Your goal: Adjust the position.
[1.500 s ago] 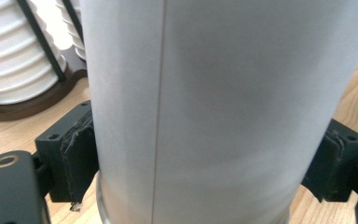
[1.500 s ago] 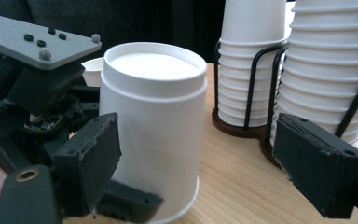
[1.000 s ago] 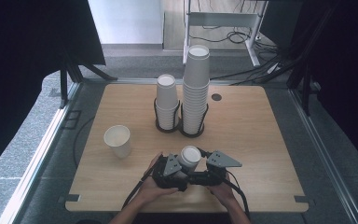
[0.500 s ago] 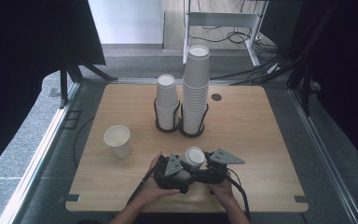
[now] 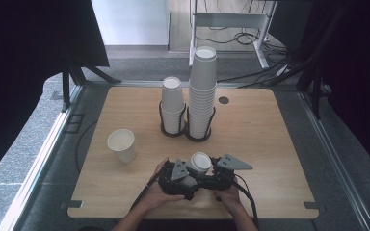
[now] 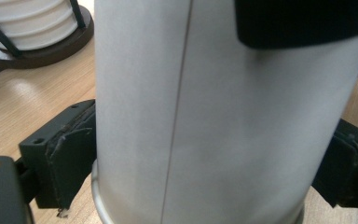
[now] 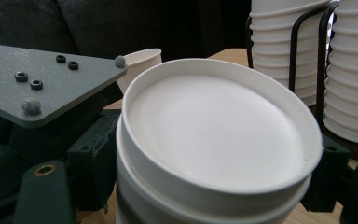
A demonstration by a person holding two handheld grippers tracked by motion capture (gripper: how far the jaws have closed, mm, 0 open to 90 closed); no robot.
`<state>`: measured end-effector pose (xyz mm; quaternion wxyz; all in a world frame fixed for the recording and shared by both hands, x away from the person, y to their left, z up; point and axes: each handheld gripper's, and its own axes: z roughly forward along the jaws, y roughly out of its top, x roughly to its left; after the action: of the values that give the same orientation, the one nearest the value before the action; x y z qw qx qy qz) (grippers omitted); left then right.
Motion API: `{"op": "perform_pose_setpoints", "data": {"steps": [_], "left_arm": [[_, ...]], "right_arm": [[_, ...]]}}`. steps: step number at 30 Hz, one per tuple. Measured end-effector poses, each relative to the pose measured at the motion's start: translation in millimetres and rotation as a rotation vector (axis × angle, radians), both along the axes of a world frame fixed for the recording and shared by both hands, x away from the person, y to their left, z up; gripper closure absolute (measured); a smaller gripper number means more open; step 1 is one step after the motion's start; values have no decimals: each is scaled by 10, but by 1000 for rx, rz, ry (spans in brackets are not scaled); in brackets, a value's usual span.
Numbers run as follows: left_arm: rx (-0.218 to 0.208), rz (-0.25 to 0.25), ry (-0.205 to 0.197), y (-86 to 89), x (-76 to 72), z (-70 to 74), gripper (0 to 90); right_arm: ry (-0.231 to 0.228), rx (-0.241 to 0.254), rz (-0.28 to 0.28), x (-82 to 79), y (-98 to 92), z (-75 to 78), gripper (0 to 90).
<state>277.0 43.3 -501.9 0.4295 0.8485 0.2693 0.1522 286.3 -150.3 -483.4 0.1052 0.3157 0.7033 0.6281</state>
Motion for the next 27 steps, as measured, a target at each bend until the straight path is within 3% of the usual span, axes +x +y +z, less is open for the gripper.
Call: {"op": "perform_pose_setpoints", "data": {"steps": [8, 15, 19, 27], "left_arm": [[16, 2, -9, -1, -1, -1, 84], [22, 46, -48, 45, 13, 22, 113], [9, 71, -48, 98, 42, 36, 114], [14, 65, -57, 107, 40, 39, 114]], "right_arm": [[-6, -18, -7, -7, 14, -1, 198], [-2, -15, -22, 5, -25, 21, 135], [-4, -7, -24, 9, -61, 49, 134], [-2, -12, -20, 14, -52, 39, 133]]}}
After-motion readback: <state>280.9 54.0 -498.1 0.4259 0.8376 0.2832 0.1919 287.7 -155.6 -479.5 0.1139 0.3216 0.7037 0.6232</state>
